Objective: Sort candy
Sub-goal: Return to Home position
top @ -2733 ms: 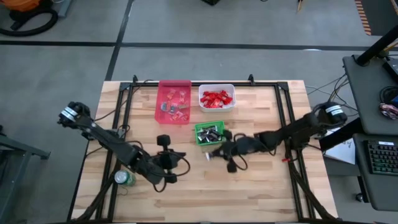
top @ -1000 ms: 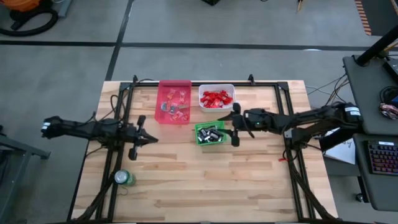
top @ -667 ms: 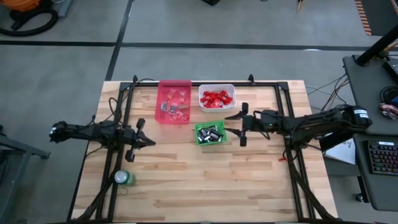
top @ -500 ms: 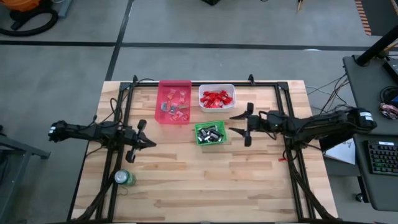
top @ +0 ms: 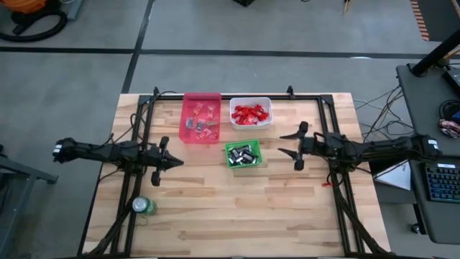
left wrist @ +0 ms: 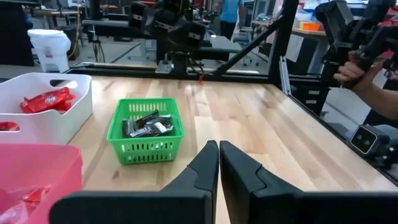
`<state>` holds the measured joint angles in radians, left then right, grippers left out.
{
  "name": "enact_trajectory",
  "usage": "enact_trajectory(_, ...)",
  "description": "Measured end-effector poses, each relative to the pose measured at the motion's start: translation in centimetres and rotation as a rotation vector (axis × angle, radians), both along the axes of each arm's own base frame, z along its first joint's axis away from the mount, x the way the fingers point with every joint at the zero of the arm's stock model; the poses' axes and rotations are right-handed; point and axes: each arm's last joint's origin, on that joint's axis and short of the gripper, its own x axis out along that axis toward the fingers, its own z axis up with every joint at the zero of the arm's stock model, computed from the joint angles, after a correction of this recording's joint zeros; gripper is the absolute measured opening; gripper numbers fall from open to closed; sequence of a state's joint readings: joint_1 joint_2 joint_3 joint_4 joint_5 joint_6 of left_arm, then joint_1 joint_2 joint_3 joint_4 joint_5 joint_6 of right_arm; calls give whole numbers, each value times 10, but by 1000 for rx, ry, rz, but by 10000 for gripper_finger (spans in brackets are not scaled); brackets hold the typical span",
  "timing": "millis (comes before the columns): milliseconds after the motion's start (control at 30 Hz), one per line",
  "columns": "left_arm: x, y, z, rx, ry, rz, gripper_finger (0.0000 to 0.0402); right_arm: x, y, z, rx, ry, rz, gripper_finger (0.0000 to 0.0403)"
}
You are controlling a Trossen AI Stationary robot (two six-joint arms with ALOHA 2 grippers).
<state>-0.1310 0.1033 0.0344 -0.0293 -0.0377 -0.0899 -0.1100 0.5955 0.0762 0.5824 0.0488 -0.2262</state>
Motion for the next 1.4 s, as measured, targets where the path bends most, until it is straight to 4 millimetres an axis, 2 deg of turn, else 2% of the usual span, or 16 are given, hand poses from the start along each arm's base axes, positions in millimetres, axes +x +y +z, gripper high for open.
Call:
enact_trajectory(167,1,0,-1,4,18,0,0,-5,-2,-10,69,6,-80,206)
enact_trajectory(267,2,0,-2,5,28,0,0,-4,-2,-13,465,-54,-92,206)
enact_trajectory(300,2,0,-2,6,29,0,0,-4,-2,-14,549,-74,-106,206)
enact_trajectory(433,3,0,-3,8,43,0,0,-3,-5,-14,585,-97,-198,206)
enact_trajectory(567,4,-1,-4,9,55,0,0,-3,-4,-15,641,-89,-167,206)
enact_trajectory(633,4,-1,-4,10,61,0,0,-2,-3,-17,642,-60,-156,206)
enact_trajectory(733,5,-1,-5,11,66,0,0,-4,0,-34,487,101,-111,206)
enact_trajectory(833,5,-1,-5,11,70,0,0,-5,2,-42,445,171,-154,206)
enact_trajectory(900,5,-1,-5,12,72,0,0,-6,2,-34,433,95,-165,206)
enact_trajectory(1200,5,-1,-5,12,75,0,0,-21,14,-32,263,165,-61,206)
enact_trajectory(1300,5,-1,-5,12,76,0,0,-31,15,-25,201,115,-53,206)
enact_trajectory(1400,5,-1,-5,12,77,0,0,-40,13,-18,243,17,-136,206)
